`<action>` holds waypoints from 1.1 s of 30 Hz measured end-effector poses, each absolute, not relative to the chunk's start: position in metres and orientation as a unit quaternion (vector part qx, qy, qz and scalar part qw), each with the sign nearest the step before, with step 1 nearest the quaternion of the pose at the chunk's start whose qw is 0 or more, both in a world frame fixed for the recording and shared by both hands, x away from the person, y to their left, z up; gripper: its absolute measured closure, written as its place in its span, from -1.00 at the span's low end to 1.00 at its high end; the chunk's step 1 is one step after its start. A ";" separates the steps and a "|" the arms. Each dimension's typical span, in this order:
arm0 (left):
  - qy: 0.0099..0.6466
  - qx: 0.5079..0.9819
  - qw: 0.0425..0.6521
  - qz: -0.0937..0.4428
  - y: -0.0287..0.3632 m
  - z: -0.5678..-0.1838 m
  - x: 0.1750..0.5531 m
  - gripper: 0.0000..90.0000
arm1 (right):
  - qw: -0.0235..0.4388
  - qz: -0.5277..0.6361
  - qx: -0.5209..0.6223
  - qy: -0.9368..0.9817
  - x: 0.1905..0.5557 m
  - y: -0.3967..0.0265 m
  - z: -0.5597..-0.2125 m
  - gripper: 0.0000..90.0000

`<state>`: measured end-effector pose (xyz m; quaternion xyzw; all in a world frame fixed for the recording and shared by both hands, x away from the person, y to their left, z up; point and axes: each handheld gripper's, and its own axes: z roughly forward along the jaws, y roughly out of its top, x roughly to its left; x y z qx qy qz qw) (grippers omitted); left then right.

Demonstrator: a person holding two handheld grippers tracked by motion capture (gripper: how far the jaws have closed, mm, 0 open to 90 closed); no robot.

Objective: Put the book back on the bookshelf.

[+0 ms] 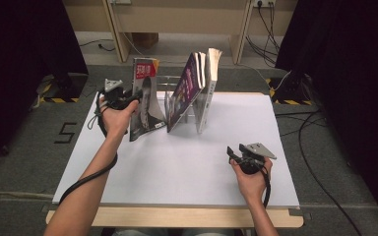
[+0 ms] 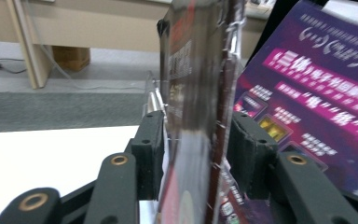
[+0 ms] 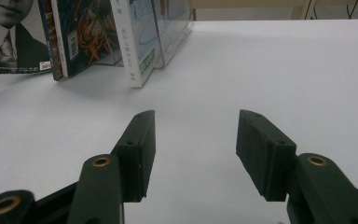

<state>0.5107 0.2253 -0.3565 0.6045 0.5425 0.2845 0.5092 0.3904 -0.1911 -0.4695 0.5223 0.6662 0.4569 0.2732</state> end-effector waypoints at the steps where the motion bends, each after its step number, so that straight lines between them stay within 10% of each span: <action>1: 0.544 0.606 0.507 0.281 0.225 -0.356 0.513 0.34 | 0.272 0.456 0.523 0.667 0.390 -0.191 -0.470 0.07; 12: 0.553 0.625 0.477 0.277 0.222 -0.351 0.523 0.91 | 0.262 0.452 0.528 0.669 0.392 -0.193 -0.472 0.06; 33: 0.512 0.587 0.538 0.322 0.220 -0.334 0.509 0.92 | 0.264 0.454 0.529 0.667 0.392 -0.193 -0.473 0.07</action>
